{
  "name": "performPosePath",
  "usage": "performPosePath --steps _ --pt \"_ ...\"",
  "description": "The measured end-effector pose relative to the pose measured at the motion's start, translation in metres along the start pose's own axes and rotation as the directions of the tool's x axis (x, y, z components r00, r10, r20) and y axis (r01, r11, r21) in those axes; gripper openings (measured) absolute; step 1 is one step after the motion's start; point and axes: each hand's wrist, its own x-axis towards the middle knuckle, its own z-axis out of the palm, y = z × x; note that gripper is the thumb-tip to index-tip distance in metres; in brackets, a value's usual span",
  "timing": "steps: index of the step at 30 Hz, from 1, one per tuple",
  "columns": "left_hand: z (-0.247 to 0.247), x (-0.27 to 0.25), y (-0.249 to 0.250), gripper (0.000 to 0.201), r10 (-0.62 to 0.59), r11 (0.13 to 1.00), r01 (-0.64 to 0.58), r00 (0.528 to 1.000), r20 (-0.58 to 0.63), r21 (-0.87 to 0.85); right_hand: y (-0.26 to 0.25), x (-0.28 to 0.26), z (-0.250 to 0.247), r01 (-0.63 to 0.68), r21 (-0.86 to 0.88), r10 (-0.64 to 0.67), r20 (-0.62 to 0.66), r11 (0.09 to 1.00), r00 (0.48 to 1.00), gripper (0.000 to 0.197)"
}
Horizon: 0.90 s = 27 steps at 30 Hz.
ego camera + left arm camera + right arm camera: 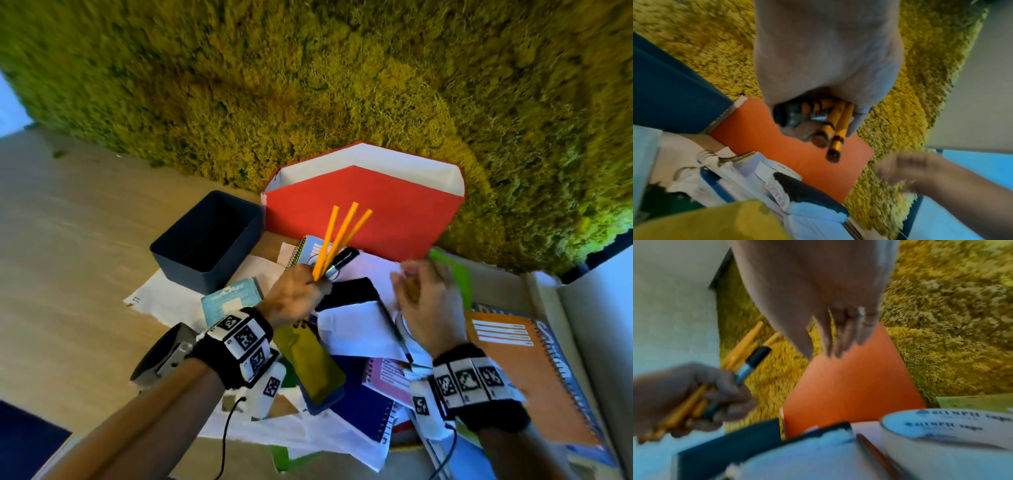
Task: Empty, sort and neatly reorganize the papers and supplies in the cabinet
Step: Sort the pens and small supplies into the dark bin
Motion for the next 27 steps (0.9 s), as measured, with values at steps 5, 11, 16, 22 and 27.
performPosePath --steps 5,11,16,22,27 --pt "-0.017 -0.003 -0.012 0.029 -0.078 0.954 0.076 0.997 0.007 -0.289 0.006 -0.018 0.044 -0.05 -0.541 0.296 0.379 0.84 0.877 0.037" --pt "-0.032 -0.004 -0.026 0.035 -0.112 0.91 0.117 0.993 0.036 -0.397 0.007 -0.012 0.056 -0.094 -0.62 0.41 0.39 0.779 0.825 0.044" --pt "-0.049 0.002 -0.035 0.042 -0.118 0.914 0.115 0.993 0.016 -0.389 -0.022 0.015 0.04 -0.217 -0.417 0.341 0.25 0.883 0.906 0.041" --pt "-0.065 0.005 -0.031 0.059 0.025 0.918 -0.029 1.0 -0.016 -0.396 -0.093 0.046 0.065 -0.177 0.239 0.121 0.231 0.955 0.965 0.022" --pt "-0.104 0.011 -0.037 0.023 0.069 0.911 -0.039 0.996 0.059 -0.41 -0.136 0.067 0.122 -0.389 0.525 0.173 0.413 0.757 0.894 0.041"
